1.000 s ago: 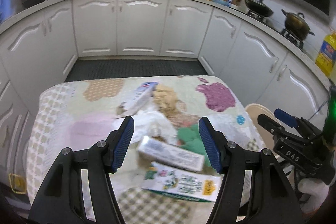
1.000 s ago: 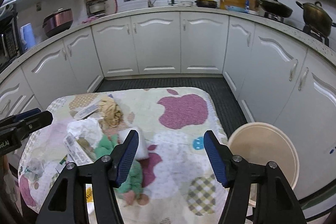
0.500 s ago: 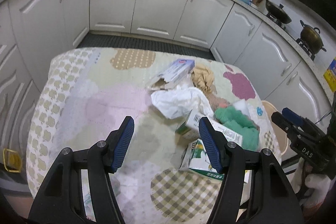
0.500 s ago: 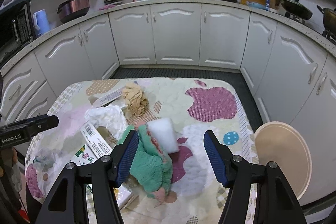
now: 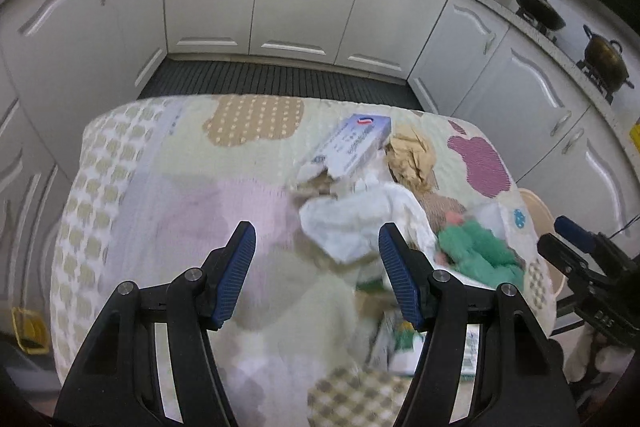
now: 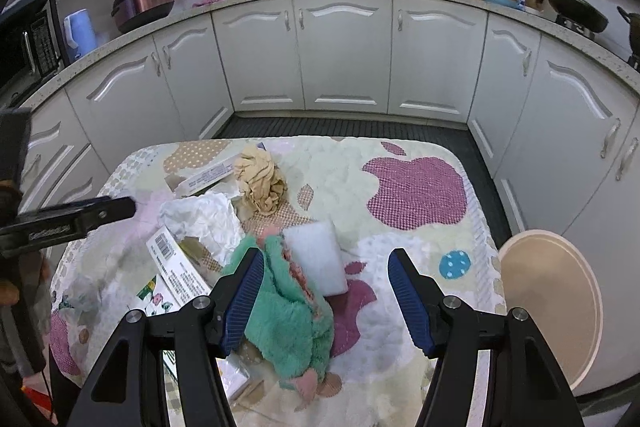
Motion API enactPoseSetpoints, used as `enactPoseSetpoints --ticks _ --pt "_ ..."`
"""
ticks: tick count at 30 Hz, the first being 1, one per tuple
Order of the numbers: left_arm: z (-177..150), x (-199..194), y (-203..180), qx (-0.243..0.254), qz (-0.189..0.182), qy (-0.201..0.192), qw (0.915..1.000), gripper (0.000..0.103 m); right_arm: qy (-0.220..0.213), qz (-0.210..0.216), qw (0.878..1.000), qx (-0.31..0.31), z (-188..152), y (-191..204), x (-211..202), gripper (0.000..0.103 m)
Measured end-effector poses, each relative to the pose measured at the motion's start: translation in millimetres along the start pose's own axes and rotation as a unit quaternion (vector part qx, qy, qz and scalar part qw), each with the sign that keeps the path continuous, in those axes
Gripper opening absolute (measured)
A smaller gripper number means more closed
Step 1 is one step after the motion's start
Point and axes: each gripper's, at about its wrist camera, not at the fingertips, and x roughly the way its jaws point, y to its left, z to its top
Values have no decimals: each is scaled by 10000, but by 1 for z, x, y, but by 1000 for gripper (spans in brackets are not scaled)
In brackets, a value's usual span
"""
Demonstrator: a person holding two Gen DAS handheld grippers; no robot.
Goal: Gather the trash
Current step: 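Reach the left gripper toward the white medicine box while the right gripper reaches the crumpled tissue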
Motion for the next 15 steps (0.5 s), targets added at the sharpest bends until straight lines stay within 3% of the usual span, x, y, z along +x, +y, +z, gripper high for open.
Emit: enactPoseSetpoints --ticks 7,15 --pt "31 37 -8 273 -211 223 9992 63 270 577 9979 80 31 0 35 62" --pt "47 77 -5 372 -80 557 9977 63 688 1224 9897 268 68 8 97 62"
